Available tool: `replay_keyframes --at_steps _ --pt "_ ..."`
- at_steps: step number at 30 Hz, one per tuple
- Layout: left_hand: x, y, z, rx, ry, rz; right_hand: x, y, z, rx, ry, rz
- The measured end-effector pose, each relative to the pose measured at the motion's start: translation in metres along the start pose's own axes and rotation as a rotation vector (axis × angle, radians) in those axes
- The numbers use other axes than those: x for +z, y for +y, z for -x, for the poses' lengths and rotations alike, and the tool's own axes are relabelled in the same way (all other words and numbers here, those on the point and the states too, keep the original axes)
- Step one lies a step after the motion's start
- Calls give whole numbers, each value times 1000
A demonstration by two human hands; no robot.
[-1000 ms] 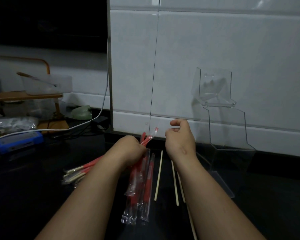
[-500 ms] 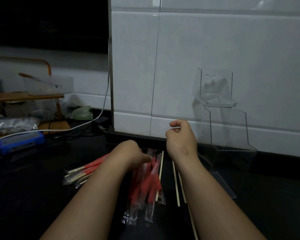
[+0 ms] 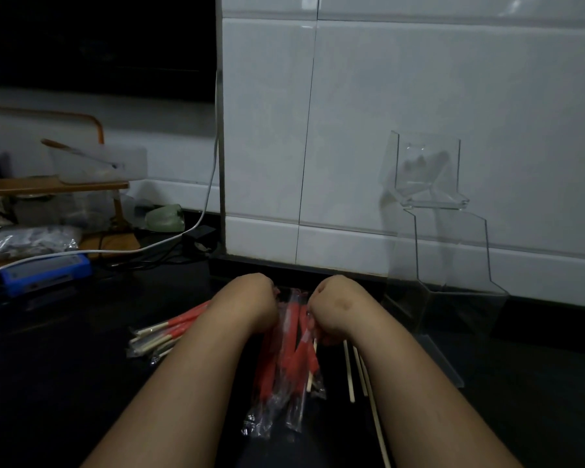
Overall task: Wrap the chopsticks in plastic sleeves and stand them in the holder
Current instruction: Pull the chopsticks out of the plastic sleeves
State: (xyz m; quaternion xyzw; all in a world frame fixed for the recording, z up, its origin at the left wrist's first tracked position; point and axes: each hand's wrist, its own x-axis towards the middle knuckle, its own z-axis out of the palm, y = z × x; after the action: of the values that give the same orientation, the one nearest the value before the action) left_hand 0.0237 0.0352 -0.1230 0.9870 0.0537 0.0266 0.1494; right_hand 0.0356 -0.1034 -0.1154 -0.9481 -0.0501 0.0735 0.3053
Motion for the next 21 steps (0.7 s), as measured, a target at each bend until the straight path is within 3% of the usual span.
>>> replay_keyframes --at_steps 9,15,18,21 --pt "-4 4 1 41 -64 -66 5 -2 2 -33 5 -3" --pt "-6 7 3 37 -77 -32 7 -7 13 -42 -148 -351" --pt "-5 6 5 29 -73 20 9 -4 11 -71 -134 -314" --pt "-6 7 7 23 -72 71 6 -5 9 -108 -57 -110"
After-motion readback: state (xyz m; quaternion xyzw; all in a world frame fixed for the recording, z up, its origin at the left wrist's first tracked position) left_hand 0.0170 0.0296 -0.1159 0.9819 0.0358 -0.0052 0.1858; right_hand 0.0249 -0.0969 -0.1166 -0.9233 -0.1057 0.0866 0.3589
